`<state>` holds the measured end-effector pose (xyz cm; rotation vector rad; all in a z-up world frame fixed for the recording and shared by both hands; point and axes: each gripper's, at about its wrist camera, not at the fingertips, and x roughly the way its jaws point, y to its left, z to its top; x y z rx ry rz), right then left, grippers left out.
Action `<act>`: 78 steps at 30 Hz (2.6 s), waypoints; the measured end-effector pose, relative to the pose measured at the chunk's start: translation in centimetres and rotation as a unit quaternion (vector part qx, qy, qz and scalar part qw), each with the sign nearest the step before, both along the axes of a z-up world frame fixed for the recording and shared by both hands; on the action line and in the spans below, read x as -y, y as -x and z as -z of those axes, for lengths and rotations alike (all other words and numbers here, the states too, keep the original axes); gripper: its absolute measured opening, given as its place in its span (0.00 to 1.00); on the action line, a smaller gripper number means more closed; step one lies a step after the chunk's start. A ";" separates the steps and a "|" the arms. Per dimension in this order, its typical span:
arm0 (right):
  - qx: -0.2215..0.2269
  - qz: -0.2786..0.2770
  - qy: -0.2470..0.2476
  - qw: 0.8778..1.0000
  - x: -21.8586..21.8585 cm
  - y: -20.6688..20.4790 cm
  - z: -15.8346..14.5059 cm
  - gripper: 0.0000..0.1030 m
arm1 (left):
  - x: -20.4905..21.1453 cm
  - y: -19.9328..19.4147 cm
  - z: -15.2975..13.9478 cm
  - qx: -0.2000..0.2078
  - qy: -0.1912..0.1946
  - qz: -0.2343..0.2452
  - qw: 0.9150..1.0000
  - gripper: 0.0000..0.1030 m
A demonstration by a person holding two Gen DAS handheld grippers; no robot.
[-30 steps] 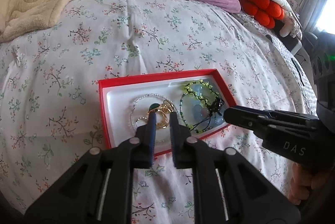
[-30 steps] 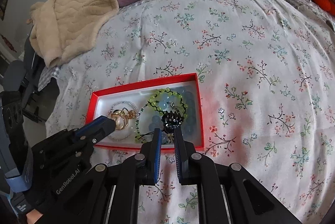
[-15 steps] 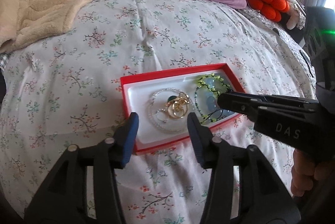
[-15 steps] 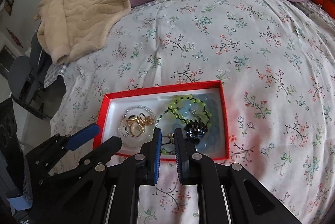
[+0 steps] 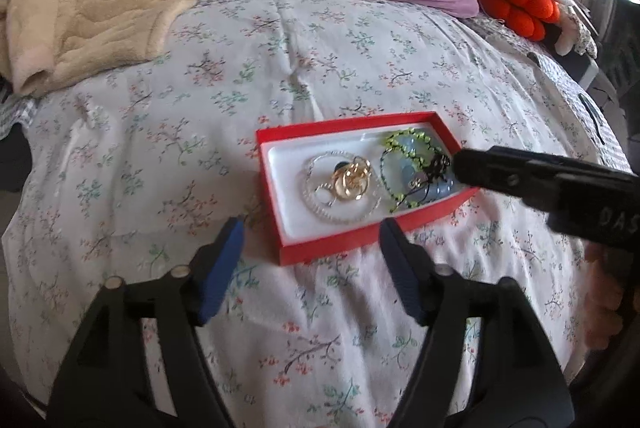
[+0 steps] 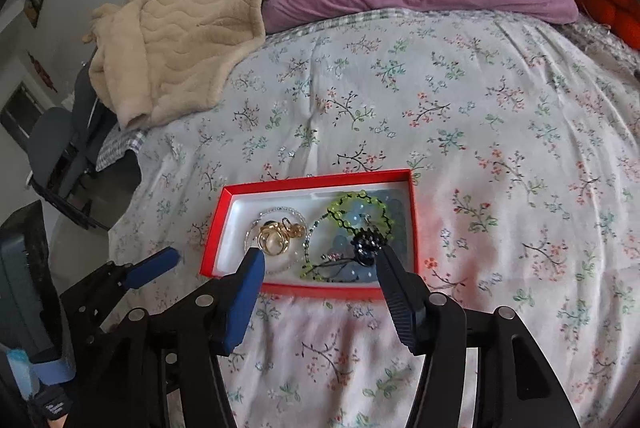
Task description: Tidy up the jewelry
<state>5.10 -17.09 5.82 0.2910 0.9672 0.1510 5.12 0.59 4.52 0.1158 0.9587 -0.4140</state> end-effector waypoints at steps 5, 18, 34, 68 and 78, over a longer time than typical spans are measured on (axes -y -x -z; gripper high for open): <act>0.001 0.011 0.040 0.999 0.4 1.7 -0.7 0.67 | -0.9 1.1 0.0 -0.006 -0.007 -0.015 1.000 0.81; -0.062 0.028 0.100 0.993 -0.1 4.8 1.4 0.83 | -1.7 3.2 1.2 -0.046 -0.057 -0.081 0.994 0.92; -0.101 0.032 0.133 0.985 0.1 5.0 3.5 0.83 | 0.1 3.6 2.2 -0.059 -0.062 -0.084 0.993 0.92; -0.106 0.028 0.137 0.984 -0.2 4.7 3.9 0.83 | 0.0 3.3 2.1 -0.055 -0.066 -0.086 0.993 0.92; -0.107 0.029 0.137 0.984 -0.3 4.7 3.9 0.83 | 0.0 3.3 2.1 -0.055 -0.066 -0.086 0.993 0.92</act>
